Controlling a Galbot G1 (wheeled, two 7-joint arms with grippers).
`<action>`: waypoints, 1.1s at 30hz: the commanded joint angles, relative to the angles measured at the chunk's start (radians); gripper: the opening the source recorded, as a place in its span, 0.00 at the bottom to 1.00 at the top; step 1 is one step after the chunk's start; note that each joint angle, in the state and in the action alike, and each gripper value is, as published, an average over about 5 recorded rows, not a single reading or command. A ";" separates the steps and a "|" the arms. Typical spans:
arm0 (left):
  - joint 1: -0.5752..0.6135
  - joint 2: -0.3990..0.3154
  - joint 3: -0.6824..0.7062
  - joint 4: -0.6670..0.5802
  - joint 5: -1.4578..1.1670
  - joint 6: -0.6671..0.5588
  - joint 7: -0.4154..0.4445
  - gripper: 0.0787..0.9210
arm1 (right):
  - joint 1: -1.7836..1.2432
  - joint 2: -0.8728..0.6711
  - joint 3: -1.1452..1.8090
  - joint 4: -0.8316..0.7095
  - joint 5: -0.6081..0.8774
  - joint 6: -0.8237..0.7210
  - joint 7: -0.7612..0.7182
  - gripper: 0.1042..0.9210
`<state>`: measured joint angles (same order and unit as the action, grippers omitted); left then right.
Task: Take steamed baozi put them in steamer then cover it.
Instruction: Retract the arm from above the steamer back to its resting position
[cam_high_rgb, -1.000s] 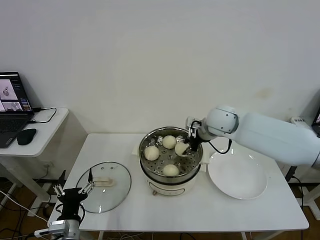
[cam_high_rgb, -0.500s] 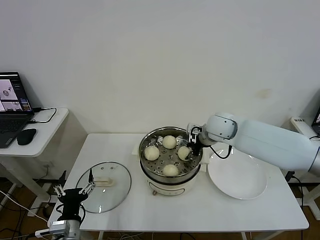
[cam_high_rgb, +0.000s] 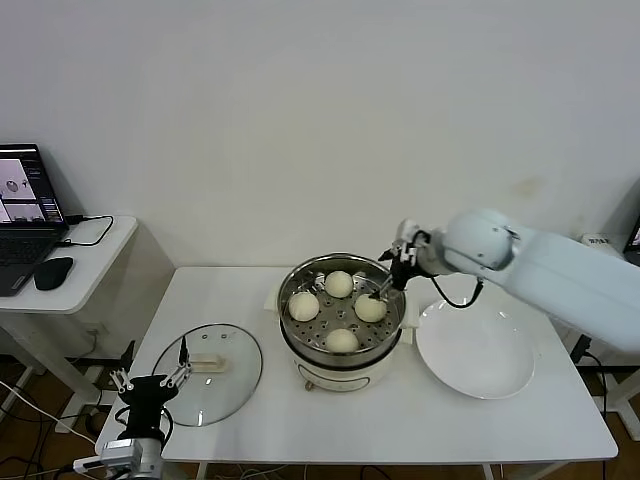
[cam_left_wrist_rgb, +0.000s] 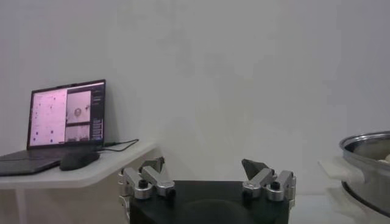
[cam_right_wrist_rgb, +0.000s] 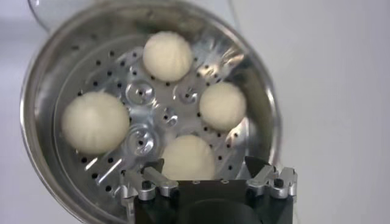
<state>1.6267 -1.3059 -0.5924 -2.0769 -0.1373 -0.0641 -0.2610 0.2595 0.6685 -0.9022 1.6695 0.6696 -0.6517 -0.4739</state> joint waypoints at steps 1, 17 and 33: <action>0.001 -0.003 0.000 0.023 0.006 -0.017 0.000 0.88 | -0.838 -0.206 0.820 0.238 0.054 0.402 0.461 0.88; -0.040 -0.007 0.016 0.157 0.569 -0.075 -0.080 0.88 | -1.631 0.586 1.809 0.214 -0.250 0.770 0.255 0.88; 0.043 0.076 -0.101 0.314 1.419 -0.120 -0.034 0.88 | -1.737 0.693 1.869 0.230 -0.320 0.763 0.297 0.88</action>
<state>1.6047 -1.2683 -0.6494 -1.8445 0.7339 -0.1566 -0.3134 -1.3646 1.2196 0.7889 1.8871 0.4124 0.0553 -0.1904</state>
